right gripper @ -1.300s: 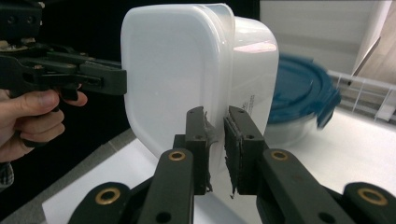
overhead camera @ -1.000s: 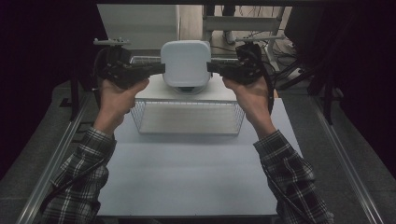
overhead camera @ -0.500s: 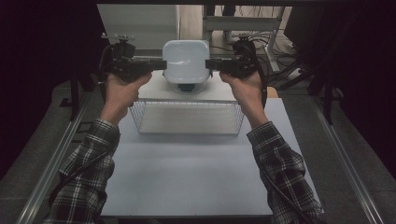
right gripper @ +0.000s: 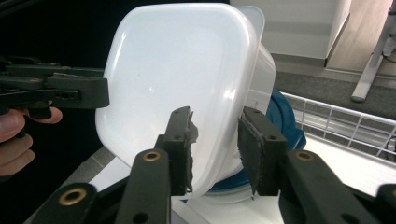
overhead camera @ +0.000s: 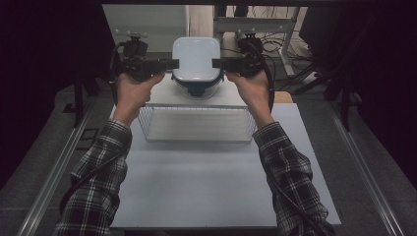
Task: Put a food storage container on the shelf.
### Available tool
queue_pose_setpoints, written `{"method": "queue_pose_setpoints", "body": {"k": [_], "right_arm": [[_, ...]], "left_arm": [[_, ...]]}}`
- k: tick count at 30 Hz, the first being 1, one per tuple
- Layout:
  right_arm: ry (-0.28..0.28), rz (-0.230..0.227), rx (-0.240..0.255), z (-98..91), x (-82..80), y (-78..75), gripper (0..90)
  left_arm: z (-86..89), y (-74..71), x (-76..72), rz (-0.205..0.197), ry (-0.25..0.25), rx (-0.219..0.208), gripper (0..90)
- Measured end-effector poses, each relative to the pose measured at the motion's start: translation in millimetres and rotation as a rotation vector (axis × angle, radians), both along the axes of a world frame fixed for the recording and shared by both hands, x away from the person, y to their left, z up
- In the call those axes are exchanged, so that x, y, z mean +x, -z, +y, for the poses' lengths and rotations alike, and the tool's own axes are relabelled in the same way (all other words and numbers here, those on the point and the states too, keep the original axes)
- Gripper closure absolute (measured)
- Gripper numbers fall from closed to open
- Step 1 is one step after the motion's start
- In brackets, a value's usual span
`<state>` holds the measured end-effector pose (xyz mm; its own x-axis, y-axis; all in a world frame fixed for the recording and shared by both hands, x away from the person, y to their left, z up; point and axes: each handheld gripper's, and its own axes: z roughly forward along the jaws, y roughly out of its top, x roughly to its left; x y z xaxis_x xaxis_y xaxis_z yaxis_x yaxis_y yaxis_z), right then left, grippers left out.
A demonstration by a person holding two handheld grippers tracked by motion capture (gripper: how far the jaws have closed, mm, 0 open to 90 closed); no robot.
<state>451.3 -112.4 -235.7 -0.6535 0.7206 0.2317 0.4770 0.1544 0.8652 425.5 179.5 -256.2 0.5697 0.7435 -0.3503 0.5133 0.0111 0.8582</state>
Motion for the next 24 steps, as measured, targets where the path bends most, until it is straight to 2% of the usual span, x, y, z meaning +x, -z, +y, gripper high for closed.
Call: {"method": "queue_pose_setpoints", "body": {"k": [8,11,15,20,24], "right_arm": [[0.016,0.022,0.011,2.6,7.6,4.7,56.7],[0.024,0.017,0.013,1.8,10.2,3.8,56.5],[0.037,0.010,0.007,3.2,13.0,3.0,55.4],[0.070,-0.023,-0.016,6.7,16.0,1.8,51.6],[0.088,-0.033,-0.019,7.3,18.9,2.3,47.1]], "left_arm": [[-2.8,-2.4,8.7,0.020,-0.017,0.025,59.0],[-3.9,-2.8,12.1,0.018,-0.026,0.035,59.1],[-7.0,-4.3,15.6,0.008,-0.040,0.054,56.7],[-9.9,-6.1,20.4,-0.014,-0.072,0.083,53.9],[-11.6,-4.8,23.1,-0.043,-0.087,0.097,44.7]]}}
